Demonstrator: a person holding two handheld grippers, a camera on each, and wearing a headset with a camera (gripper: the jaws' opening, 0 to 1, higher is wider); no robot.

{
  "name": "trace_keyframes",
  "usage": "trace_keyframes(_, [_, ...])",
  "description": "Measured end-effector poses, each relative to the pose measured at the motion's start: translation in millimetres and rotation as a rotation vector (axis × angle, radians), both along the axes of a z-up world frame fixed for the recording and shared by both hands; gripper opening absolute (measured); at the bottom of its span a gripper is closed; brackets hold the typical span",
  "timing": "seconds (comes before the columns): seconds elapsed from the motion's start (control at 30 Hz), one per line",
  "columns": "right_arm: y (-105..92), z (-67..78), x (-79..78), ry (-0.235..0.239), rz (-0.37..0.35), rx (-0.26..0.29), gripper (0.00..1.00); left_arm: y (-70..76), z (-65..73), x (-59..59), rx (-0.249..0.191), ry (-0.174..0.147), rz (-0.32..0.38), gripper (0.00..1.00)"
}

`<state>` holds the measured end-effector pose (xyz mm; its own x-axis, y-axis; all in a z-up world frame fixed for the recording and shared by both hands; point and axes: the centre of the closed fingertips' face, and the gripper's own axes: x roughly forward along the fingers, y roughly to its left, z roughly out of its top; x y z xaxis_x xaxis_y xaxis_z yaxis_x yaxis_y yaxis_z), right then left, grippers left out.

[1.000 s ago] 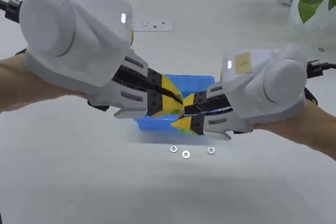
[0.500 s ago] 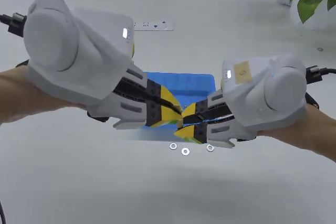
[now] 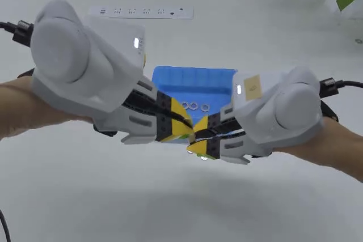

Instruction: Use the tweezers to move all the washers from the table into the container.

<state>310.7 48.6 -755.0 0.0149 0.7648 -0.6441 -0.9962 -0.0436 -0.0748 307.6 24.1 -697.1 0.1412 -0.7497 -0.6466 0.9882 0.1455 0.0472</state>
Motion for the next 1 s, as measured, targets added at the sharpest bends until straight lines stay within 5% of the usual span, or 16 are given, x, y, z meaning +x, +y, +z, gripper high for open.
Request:
trace_keyframes(0.37, [3.4, -17.5, 6.8, 0.005, -0.013, -0.015, 0.11, 4.5, -15.6, 5.3, 0.011, 0.022, 0.041, 0.07])
trace_keyframes(1.0, [3.3, -26.0, 9.3, 0.018, -0.014, -0.018, 0.11, 1.9, -23.0, 7.9, 0.016, 0.035, 0.029, 0.07])
